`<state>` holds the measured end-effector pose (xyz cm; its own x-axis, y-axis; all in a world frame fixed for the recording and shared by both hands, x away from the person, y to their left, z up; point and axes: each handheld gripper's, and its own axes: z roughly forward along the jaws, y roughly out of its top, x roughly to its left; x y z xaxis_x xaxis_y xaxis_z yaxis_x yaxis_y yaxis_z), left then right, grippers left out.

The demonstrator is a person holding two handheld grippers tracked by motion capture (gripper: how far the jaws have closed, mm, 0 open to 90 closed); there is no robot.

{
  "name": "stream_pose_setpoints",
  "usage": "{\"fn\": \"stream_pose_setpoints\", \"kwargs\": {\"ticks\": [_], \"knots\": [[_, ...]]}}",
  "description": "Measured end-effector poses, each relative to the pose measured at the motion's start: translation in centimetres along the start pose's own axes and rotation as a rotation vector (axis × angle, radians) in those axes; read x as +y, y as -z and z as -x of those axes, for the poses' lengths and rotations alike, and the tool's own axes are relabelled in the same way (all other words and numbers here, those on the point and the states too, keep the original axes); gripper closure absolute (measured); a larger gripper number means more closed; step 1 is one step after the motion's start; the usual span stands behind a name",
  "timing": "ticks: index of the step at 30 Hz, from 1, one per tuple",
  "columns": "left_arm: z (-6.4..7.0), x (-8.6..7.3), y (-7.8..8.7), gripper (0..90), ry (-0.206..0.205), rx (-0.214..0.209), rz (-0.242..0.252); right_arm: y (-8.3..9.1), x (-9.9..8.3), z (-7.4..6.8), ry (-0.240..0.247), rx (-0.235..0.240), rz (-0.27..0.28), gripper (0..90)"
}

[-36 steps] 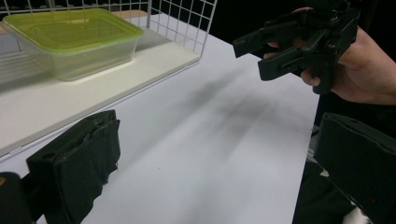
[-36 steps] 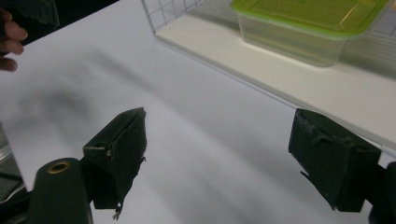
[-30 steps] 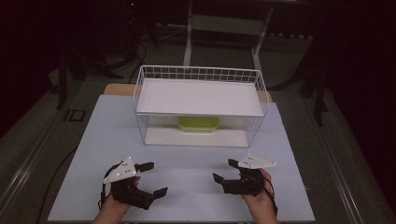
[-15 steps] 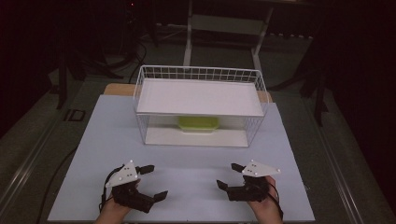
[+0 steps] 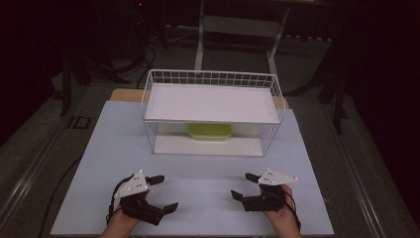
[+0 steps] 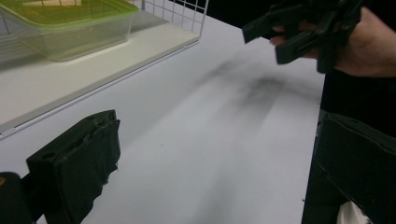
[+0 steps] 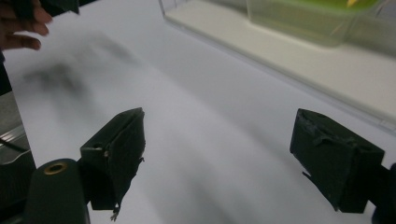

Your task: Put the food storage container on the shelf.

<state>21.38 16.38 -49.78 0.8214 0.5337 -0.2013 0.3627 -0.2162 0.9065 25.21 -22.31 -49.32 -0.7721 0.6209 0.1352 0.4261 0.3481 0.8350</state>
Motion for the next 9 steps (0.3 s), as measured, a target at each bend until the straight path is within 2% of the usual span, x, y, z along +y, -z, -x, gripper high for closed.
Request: {"fn": "stream_pose_setpoints", "kwargs": {"ticks": [3, 9], "knots": [[-0.24, -0.19, -0.05, 1.1, 0.02, 0.0, -0.002, -0.41, -0.21, 0.23, -0.007, 0.009, -0.017, 17.9], [-0.34, -0.28, -0.29, 1.1, 0.017, -0.006, -0.009, 0.13, 0.15, 0.15, -0.005, 0.01, 0.018, 17.9]]}}
